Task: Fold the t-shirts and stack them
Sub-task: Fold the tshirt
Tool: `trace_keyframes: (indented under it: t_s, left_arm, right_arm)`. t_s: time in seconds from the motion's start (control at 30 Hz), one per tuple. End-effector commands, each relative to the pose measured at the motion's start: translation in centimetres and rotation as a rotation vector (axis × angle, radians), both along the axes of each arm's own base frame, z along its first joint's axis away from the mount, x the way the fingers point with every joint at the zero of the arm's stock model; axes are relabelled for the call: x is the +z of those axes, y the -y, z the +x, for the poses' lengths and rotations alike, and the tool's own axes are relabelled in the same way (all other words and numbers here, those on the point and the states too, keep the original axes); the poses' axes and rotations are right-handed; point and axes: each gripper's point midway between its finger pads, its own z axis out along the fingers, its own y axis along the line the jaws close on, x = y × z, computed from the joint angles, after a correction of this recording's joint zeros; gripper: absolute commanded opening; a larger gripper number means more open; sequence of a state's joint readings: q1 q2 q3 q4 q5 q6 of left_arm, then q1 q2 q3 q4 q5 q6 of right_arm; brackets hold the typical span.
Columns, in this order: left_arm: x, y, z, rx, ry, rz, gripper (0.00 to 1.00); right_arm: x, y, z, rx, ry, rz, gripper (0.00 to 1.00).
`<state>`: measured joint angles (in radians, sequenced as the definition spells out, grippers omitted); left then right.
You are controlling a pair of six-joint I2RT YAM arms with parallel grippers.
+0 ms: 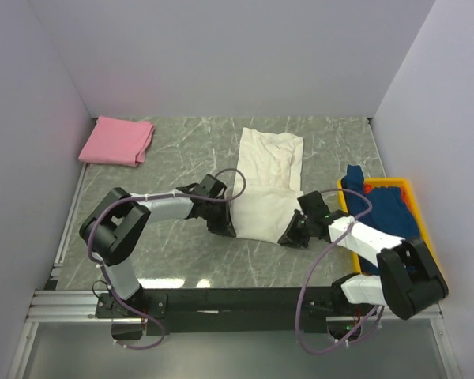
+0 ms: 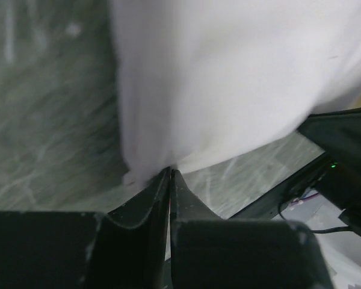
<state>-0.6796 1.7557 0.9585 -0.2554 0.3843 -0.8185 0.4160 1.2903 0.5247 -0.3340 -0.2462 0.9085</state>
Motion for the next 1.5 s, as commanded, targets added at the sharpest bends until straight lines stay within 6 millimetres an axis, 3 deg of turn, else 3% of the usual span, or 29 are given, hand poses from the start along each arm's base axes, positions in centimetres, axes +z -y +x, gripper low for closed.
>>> trace_keyframes:
  t_s: [0.0, 0.17, 0.27, 0.3, 0.37, 0.4, 0.53, 0.67, 0.9, 1.07, 1.27, 1.3, 1.37, 1.4, 1.47]
  left_arm:
    - [0.6, -0.8, -0.1, 0.03, 0.018, -0.023, 0.1]
    - [1.3, -2.8, 0.8, 0.071, 0.038, -0.017, 0.1]
    - [3.8, -2.5, 2.1, 0.051, 0.107, -0.035, 0.12]
    - [4.2, -2.6, 2.2, 0.053, 0.118, -0.027, 0.22]
    - [5.1, -3.0, 3.0, 0.063, 0.16, 0.003, 0.36]
    - [5.1, -3.2, 3.2, 0.07, 0.167, 0.015, 0.49]
    - [4.0, -3.0, 3.7, 0.058, 0.145, 0.037, 0.49]
    - [1.5, -2.3, 3.3, 0.016, 0.087, 0.041, 0.48]
    - [-0.8, -1.8, 2.7, 0.011, 0.035, 0.04, 0.59]
    - [-1.8, -1.7, 2.4, 0.02, 0.0, 0.053, 0.48]
    - [-2.4, -1.6, 2.5, 0.011, -0.029, 0.069, 0.06]
    - [-2.4, -1.8, 2.4, 0.011, -0.038, 0.073, 0.01]
    - [-2.3, -2.1, 2.3, 0.024, -0.051, 0.066, 0.01]
    - [-2.3, -2.3, 2.1, 0.027, -0.061, 0.067, 0.01]
    - [-2.3, -3.4, 1.4, 0.05, -0.075, 0.076, 0.01]
  right_arm:
    - [-0.4, 2.5, -0.6, -0.086, 0.0, -0.032, 0.22]
    - [1.7, 4.3, -0.5, -0.135, 0.059, -0.037, 0.25]
    - [3.9, 4.6, -0.1, -0.129, 0.098, -0.061, 0.26]
    - [5.1, 4.7, 0.6, -0.13, 0.131, -0.07, 0.28]
    - [5.7, 6.1, 1.1, -0.16, 0.156, -0.146, 0.32]
    - [6.3, 6.3, 1.7, -0.168, 0.176, -0.156, 0.39]
    - [6.0, 6.6, 2.4, -0.167, 0.175, -0.188, 0.43]
    - [5.2, 6.9, 2.4, -0.159, 0.167, -0.211, 0.46]
    - [2.5, 6.9, 1.5, -0.132, 0.105, -0.231, 0.49]
    - [1.2, 6.2, 1.6, -0.126, 0.078, -0.219, 0.5]
    - [0.0, 5.0, 2.2, -0.09, 0.048, -0.199, 0.48]
    - [0.4, 4.6, 2.8, -0.08, 0.058, -0.193, 0.44]
    - [0.3, 4.0, 3.0, -0.056, 0.05, -0.186, 0.37]
    - [0.7, 3.4, 3.2, -0.033, 0.058, -0.177, 0.24]
    - [0.8, 2.9, 3.0, 0.0, 0.049, -0.178, 0.07]
